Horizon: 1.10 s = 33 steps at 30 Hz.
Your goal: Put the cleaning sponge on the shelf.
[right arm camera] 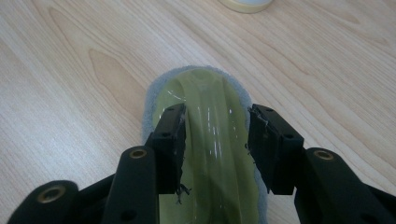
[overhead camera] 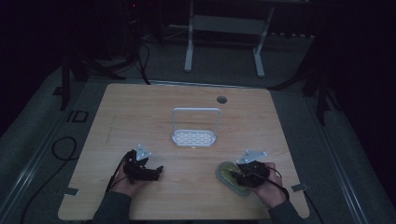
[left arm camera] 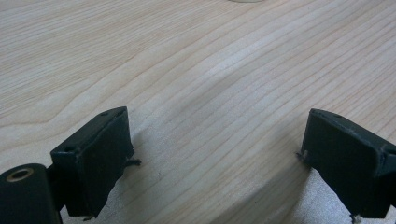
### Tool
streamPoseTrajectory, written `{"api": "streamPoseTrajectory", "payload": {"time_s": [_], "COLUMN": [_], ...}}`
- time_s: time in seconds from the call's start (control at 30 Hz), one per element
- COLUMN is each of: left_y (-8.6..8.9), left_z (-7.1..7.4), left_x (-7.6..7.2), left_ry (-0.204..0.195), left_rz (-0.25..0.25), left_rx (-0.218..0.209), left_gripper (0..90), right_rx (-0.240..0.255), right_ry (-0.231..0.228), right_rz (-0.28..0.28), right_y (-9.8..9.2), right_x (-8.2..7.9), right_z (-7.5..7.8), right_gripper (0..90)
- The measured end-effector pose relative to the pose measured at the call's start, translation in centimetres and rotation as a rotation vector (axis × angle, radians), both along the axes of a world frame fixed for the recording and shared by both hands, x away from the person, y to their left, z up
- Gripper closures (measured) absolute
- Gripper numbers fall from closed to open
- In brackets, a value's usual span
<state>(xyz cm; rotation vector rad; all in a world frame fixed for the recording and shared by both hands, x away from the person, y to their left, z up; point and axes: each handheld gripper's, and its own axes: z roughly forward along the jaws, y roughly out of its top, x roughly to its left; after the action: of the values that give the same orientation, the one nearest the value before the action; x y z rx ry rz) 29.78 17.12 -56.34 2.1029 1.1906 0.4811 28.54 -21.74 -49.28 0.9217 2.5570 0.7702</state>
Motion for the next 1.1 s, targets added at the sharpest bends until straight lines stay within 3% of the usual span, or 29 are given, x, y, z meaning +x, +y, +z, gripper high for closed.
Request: {"api": "streamPoseTrajectory", "payload": {"time_s": [0.57,1.1], "left_y": [0.0,0.0], "left_z": [0.0,0.0], "left_x": [0.0,0.0], "left_ry": [0.000,0.001], "left_rz": [-0.001,-0.001], "left_rx": [0.000,0.001], "left_gripper": [8.5,8.5], "right_rx": [-0.098,-0.160], "right_ry": [0.060,0.106], "right_rz": [0.078,0.108], "right_y": [0.9,1.4], "right_x": [0.8,1.2], "right_z": [0.4,0.7], "right_gripper": [57.0,57.9]}}
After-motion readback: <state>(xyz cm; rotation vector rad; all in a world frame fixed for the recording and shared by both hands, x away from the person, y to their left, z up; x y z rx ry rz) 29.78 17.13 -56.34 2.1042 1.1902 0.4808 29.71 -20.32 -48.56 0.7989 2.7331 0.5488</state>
